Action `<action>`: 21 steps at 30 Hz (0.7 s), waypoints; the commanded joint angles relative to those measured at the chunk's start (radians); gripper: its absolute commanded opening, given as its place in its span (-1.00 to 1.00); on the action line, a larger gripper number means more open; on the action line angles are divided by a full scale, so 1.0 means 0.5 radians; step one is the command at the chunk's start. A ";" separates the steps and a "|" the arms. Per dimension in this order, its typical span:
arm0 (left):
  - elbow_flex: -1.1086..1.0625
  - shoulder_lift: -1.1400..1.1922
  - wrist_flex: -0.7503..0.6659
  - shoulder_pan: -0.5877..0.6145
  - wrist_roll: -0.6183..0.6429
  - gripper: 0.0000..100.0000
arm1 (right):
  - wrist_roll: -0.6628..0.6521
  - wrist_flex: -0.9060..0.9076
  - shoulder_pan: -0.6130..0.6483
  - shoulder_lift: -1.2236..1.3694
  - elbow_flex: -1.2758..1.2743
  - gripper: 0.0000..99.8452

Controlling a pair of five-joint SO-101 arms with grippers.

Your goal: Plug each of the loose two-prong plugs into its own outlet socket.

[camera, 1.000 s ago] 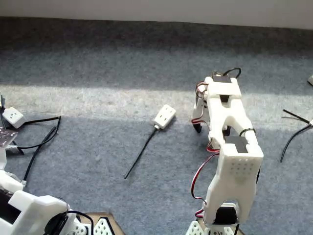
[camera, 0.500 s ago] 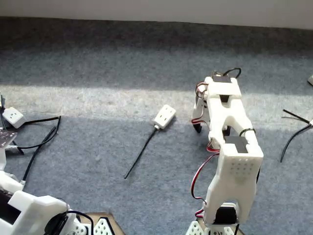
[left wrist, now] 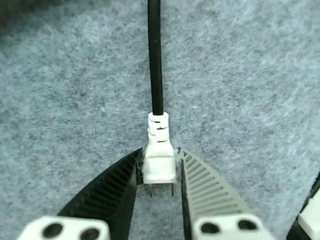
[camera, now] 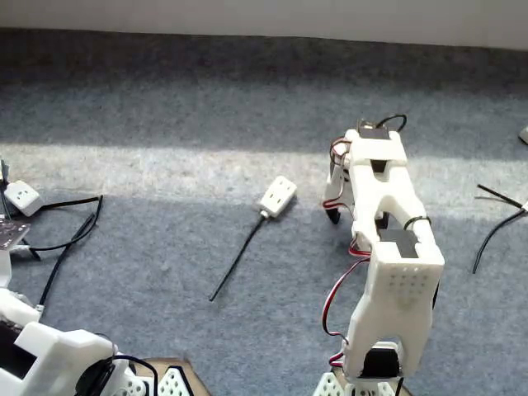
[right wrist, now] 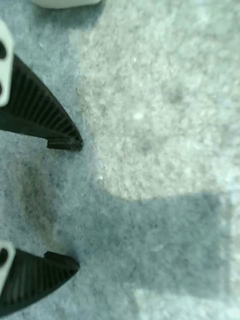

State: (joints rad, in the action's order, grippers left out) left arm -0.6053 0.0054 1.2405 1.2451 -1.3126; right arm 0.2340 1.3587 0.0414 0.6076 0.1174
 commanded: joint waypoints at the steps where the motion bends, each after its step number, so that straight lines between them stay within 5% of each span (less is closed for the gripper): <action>1: -0.035 -0.060 0.028 -0.002 -0.034 -0.95 | 0.018 -0.041 -0.026 -0.020 -0.014 -0.35; 6: -0.020 -0.078 0.028 0.008 -0.028 -0.74 | 0.015 -0.041 -0.026 -0.020 -0.014 -0.35; 21: -0.057 -0.063 0.015 0.035 -0.025 -0.74 | 0.012 -0.041 -0.026 -0.020 -0.014 -0.35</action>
State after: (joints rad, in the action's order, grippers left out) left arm -0.6268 -0.0069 1.2390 1.2528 -1.3126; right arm 0.2340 1.3587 0.0414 0.6076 0.1174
